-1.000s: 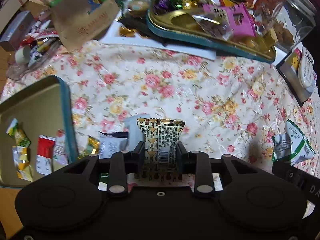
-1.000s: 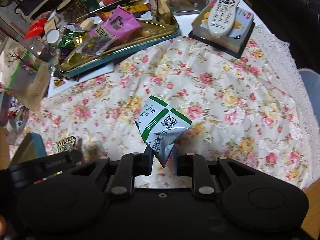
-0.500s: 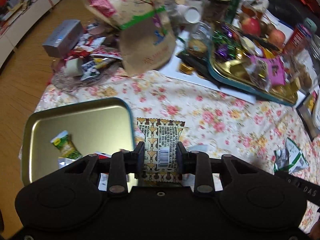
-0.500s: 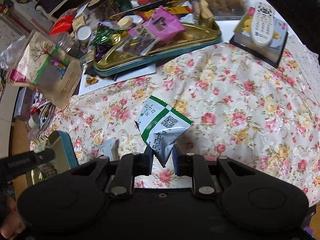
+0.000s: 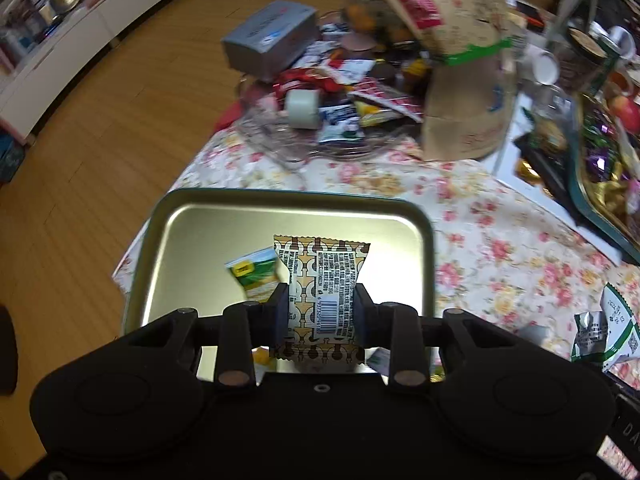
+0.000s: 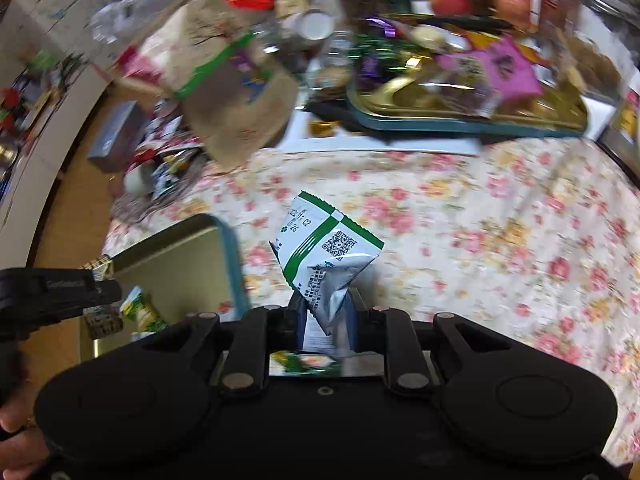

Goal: Organize snacks
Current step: 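Carry both packets over the small gold tray and open both tools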

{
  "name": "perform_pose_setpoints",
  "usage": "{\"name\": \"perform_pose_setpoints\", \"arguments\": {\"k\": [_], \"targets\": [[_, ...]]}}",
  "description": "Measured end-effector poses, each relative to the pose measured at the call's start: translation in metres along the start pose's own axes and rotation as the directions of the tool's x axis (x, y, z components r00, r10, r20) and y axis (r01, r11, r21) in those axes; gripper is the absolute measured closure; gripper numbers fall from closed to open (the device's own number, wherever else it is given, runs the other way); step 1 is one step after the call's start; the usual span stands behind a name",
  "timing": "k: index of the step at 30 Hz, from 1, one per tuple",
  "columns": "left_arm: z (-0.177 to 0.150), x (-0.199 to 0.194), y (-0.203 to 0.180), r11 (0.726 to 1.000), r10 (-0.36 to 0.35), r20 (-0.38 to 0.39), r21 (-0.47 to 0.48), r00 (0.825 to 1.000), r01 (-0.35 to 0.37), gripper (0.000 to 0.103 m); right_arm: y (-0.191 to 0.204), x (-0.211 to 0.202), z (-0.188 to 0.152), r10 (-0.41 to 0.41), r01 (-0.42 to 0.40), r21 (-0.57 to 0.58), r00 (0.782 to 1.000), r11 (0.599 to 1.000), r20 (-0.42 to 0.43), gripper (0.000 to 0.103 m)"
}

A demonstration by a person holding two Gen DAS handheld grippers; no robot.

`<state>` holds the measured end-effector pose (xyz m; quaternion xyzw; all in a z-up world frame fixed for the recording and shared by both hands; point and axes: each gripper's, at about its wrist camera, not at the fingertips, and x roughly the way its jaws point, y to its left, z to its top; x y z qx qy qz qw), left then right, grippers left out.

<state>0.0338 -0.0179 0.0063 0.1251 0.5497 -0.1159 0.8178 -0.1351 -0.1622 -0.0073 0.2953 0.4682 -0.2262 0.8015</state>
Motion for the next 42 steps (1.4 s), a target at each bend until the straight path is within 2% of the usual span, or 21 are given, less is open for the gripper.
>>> {"name": "perform_pose_setpoints", "arguments": {"k": [9,17,28,33,36,38,42], "targets": [[0.009,0.002,0.049,0.995,0.041,-0.003,-0.091,0.999,-0.041,0.062,0.082,0.015,-0.014,0.084,-0.084,-0.200,0.996,0.976,-0.009,0.081],[0.012,-0.002,0.068,0.992,0.060,0.021,-0.109,0.998,-0.057,0.061,0.122,0.021,-0.028,0.115,-0.110,-0.294,0.993,0.950,0.000,0.081],[0.011,-0.003,0.081,0.989,0.049,0.041,-0.139,0.998,-0.043,0.058,0.142,0.035,-0.030,0.117,-0.116,-0.328,0.993,0.938,-0.015,0.081],[0.011,0.000,0.086,0.987,0.041,0.025,-0.158,0.999,-0.036,0.057,0.147,0.038,-0.031,0.117,-0.112,-0.344,0.993,0.932,-0.008,0.080],[0.012,0.001,0.086,0.987,0.038,0.021,-0.154,0.999,-0.034,0.057,0.150,0.039,-0.032,0.122,-0.115,-0.349,0.993,0.930,-0.002,0.077],[0.011,0.000,0.084,0.989,0.036,0.021,-0.142,0.999,-0.032,0.057,0.151,0.039,-0.032,0.124,-0.118,-0.358,0.992,0.926,-0.007,0.070],[0.010,-0.001,0.078,0.993,0.035,0.018,-0.114,0.999,-0.032,0.057,0.146,0.040,-0.030,0.111,-0.107,-0.342,0.994,0.934,-0.007,0.070]]}}
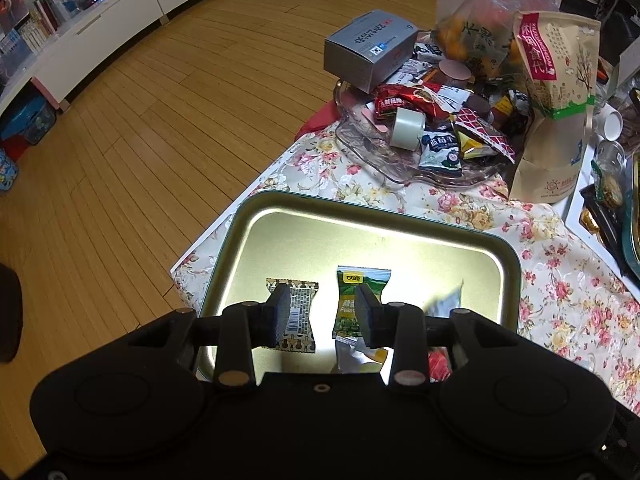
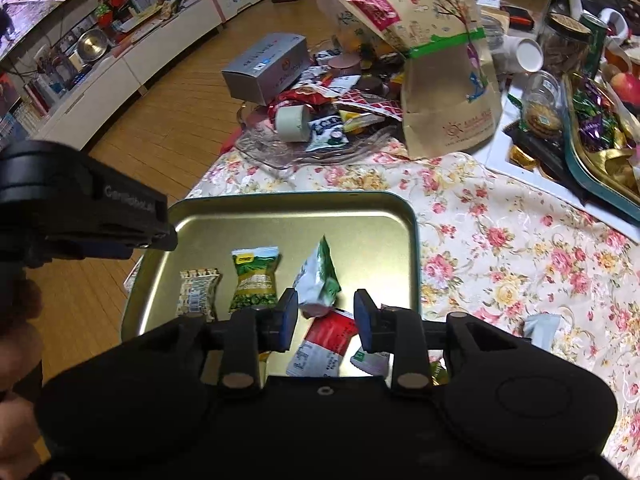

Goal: Organize snacks
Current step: 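Carry both packets over the small gold tray and open both tools, then grasp the white packet with black top with the right tool while the left tool approaches the green candy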

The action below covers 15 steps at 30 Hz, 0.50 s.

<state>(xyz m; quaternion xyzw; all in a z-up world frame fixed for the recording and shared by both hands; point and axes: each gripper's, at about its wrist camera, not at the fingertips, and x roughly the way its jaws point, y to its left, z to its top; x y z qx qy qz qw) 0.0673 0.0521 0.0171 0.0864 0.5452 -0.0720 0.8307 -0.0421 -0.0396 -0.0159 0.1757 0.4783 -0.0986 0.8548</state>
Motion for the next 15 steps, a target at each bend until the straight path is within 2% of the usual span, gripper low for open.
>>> {"name": "perform_pose_setpoints", "arguments": {"k": [8,15], "targets": [[-0.007,-0.002,-0.018,0.997,-0.033,-0.009,0.076,0.999,0.034,0.057,-0.032,0.001,0.004,-0.050,0.054,0.111,0.998,0.992,-0.036,0.070],[-0.016,-0.004,-0.037,0.989,-0.081,-0.034,0.123,0.996,0.085,0.057,-0.085,0.004,0.005,-0.124,0.143,0.265,0.988,0.953,-0.087,0.069]]}}
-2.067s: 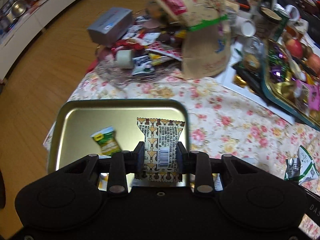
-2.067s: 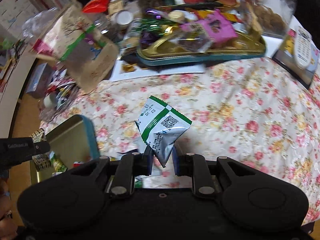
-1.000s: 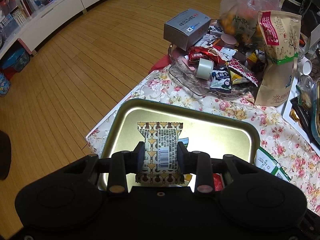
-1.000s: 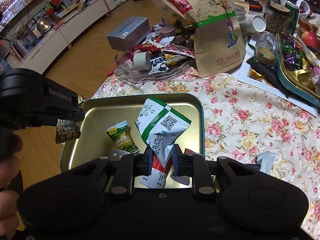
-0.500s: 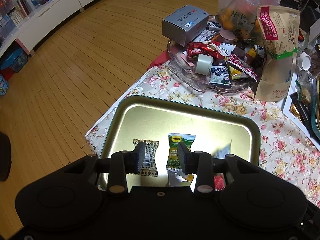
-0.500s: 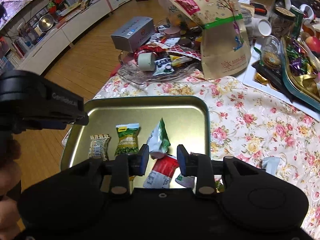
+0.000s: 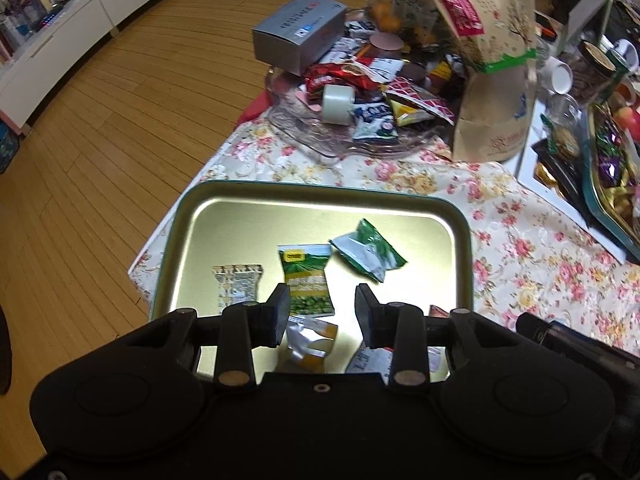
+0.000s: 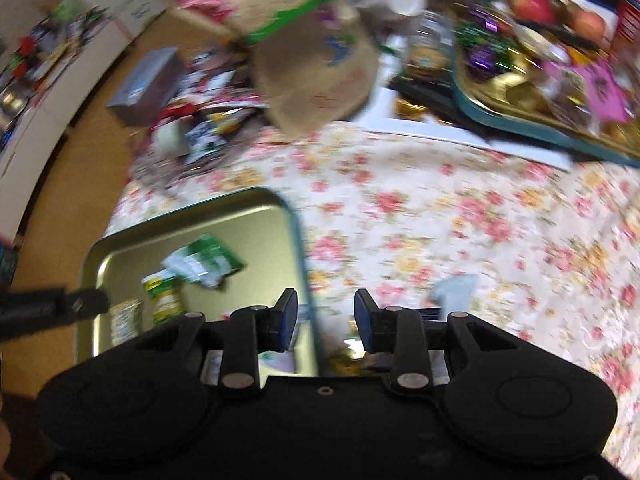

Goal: Organize snacks
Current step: 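Grasp the white packet with black top with the right tool while the left tool approaches the green candy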

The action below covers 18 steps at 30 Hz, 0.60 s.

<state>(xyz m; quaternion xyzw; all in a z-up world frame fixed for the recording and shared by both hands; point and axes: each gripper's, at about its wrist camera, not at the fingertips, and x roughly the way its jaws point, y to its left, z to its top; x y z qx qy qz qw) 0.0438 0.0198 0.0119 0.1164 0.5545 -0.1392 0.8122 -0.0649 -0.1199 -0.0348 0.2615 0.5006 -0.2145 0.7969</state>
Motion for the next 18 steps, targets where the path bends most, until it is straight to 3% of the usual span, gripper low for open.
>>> {"name": "perform_pose_setpoints", "arguments": {"k": [8,18], "targets": [[-0.007,0.002,-0.025,0.997,-0.044,-0.032,0.061,0.998,0.046,0.057,-0.046,0.022,0.007,-0.081,0.090,0.169,0.995,0.982,-0.058,0.066],[-0.010,0.005,-0.027,0.996,-0.066,-0.057,0.064,0.996,0.070,0.057,-0.007,0.050,-0.005,-0.107,0.109,0.015,0.992,0.994,-0.070,0.066]]}}
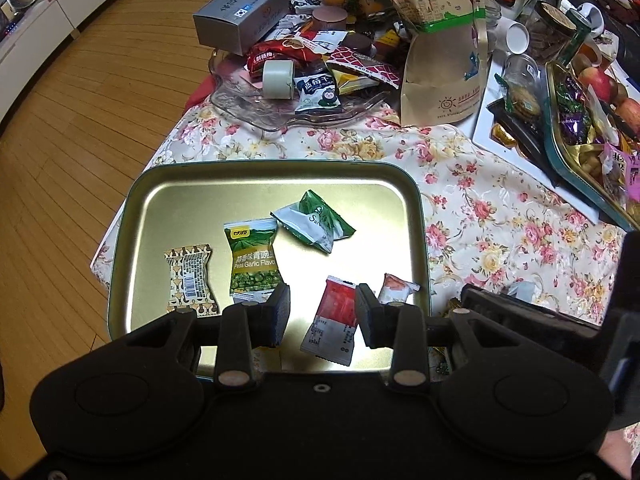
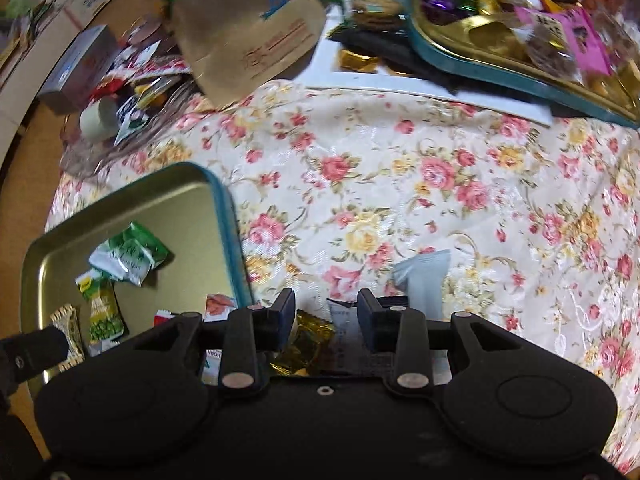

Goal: Organize snacks
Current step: 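Grasp the white packet with black top with the right tool while the left tool approaches the green candy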

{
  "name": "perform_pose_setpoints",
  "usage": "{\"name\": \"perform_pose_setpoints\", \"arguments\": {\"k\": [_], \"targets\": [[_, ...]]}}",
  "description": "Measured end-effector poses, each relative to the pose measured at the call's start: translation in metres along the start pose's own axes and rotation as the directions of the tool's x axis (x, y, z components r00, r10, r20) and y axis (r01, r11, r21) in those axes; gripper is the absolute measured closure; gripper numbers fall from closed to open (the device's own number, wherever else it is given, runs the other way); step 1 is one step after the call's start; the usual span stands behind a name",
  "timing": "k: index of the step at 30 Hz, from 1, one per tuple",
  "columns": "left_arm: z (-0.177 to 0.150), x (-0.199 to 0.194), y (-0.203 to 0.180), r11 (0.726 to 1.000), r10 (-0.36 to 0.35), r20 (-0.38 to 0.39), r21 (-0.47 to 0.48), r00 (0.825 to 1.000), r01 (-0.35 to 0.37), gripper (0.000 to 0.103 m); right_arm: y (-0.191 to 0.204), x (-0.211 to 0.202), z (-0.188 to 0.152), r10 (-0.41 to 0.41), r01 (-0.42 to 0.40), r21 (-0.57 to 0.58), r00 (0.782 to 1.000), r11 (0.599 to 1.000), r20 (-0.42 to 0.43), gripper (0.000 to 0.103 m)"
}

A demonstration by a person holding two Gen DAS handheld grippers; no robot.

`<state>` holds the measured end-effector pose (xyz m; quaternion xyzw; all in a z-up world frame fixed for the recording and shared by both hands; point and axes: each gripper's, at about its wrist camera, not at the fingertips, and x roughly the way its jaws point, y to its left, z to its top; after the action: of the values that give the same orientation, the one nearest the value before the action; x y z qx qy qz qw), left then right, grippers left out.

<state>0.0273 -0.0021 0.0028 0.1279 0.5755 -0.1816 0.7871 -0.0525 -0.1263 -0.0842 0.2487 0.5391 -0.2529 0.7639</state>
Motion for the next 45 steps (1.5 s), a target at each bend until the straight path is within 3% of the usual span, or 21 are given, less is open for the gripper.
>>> {"name": "perform_pose_setpoints", "arguments": {"k": [6,12,28,32,39,45], "targets": [[-0.001,0.002,-0.004,1.000,-0.007,-0.010,0.014,1.000,0.007,0.057,0.012,0.010,-0.011,-0.051,0.051,-0.098,0.999,0.994,-0.003,0.066],[-0.006,0.006,-0.016,0.999,-0.018,-0.029,0.045,0.999,0.019,0.057,-0.003,0.009,-0.021,-0.100,0.096,-0.153,0.995,0.984,-0.016,0.066],[-0.018,0.012,-0.075,0.988,-0.086,-0.079,0.122,0.993,0.095,0.058,-0.109,0.000,-0.023,-0.121,0.126,0.046,0.987,0.991,-0.106,0.066],[-0.022,0.015,-0.093,0.983,-0.091,-0.092,0.151,0.992,0.104,0.058,-0.137,-0.005,-0.021,-0.082,0.099,0.133,0.989,0.986,-0.125,0.065],[-0.026,0.018,-0.110,0.978,-0.107,-0.116,0.165,0.987,0.125,0.058,-0.169,-0.032,-0.016,-0.006,0.024,0.234,0.997,0.972,-0.079,0.064],[-0.028,0.018,-0.116,0.975,-0.102,-0.112,0.185,0.988,0.122,0.058,-0.170,-0.021,-0.020,0.019,0.018,0.261,0.990,0.965,-0.139,0.055]]}}
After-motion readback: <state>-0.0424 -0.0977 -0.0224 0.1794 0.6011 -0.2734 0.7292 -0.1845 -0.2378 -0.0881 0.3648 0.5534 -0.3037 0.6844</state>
